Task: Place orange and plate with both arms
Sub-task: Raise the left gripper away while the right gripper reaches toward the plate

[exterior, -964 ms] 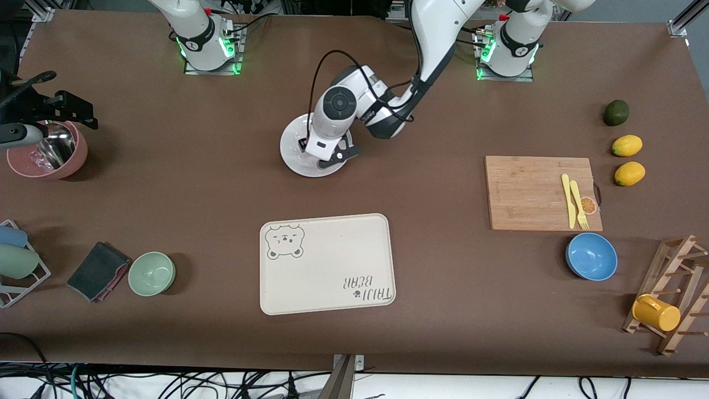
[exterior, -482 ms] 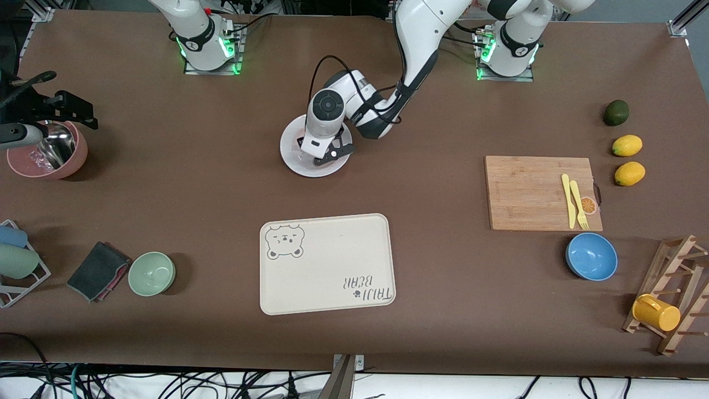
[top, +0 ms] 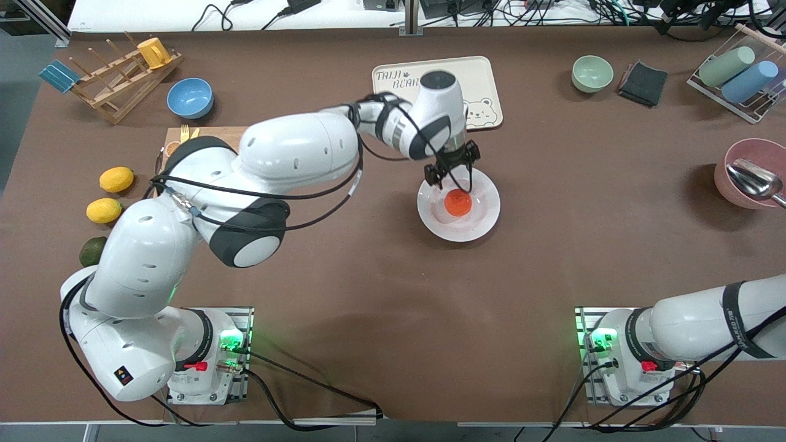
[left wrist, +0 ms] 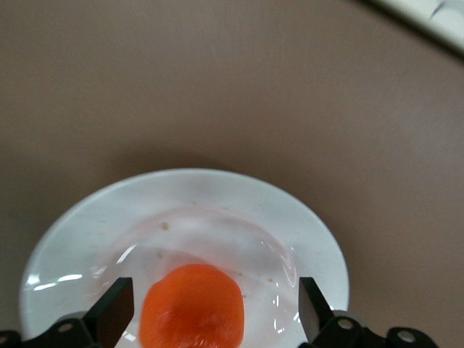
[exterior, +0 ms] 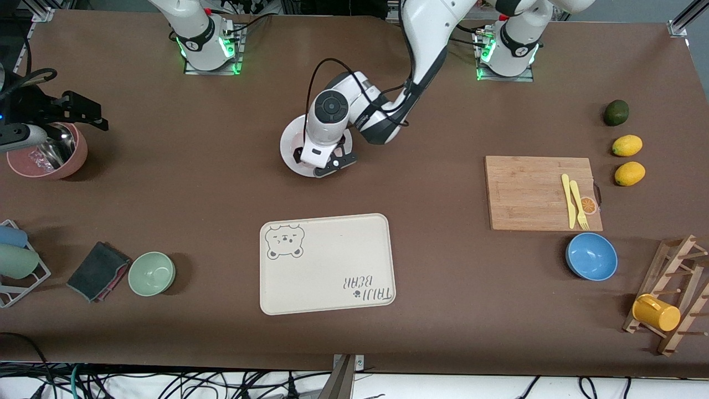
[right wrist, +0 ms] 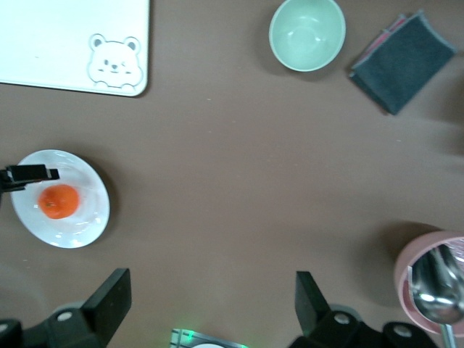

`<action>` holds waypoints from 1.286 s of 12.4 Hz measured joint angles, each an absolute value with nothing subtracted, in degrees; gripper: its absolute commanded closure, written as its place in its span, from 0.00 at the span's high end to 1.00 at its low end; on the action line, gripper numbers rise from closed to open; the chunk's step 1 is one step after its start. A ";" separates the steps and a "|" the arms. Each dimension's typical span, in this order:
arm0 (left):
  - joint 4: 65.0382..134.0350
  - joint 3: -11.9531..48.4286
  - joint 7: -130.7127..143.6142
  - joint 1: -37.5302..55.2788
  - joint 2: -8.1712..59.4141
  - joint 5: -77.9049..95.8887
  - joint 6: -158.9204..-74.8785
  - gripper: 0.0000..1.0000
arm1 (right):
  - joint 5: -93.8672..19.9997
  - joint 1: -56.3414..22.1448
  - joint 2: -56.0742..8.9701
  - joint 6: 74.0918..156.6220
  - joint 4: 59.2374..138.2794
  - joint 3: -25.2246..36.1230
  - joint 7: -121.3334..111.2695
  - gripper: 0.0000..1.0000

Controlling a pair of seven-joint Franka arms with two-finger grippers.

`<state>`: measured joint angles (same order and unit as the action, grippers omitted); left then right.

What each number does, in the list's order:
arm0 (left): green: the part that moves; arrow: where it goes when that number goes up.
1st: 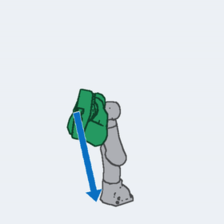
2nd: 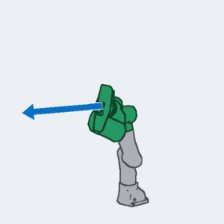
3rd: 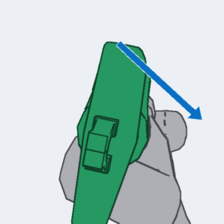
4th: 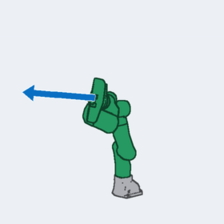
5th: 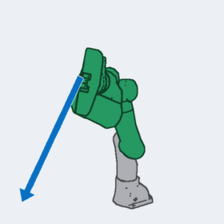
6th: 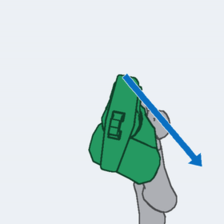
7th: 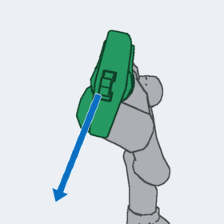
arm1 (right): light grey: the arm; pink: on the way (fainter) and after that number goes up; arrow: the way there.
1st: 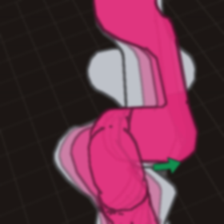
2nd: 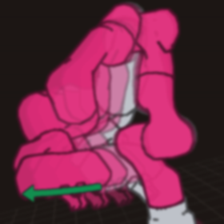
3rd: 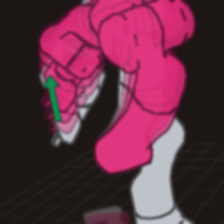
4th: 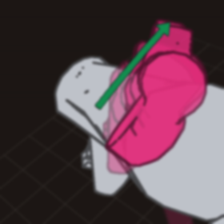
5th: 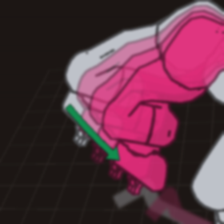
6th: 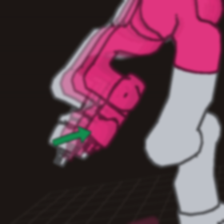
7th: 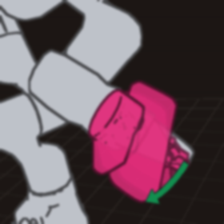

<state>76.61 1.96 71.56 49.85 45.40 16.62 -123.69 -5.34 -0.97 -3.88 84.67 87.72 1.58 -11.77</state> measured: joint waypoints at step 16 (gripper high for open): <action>76.22 0.32 31.45 6.18 36.70 12.62 -91.39 1.00 | -24.56 1.94 -20.66 81.29 89.60 1.78 -30.24 1.00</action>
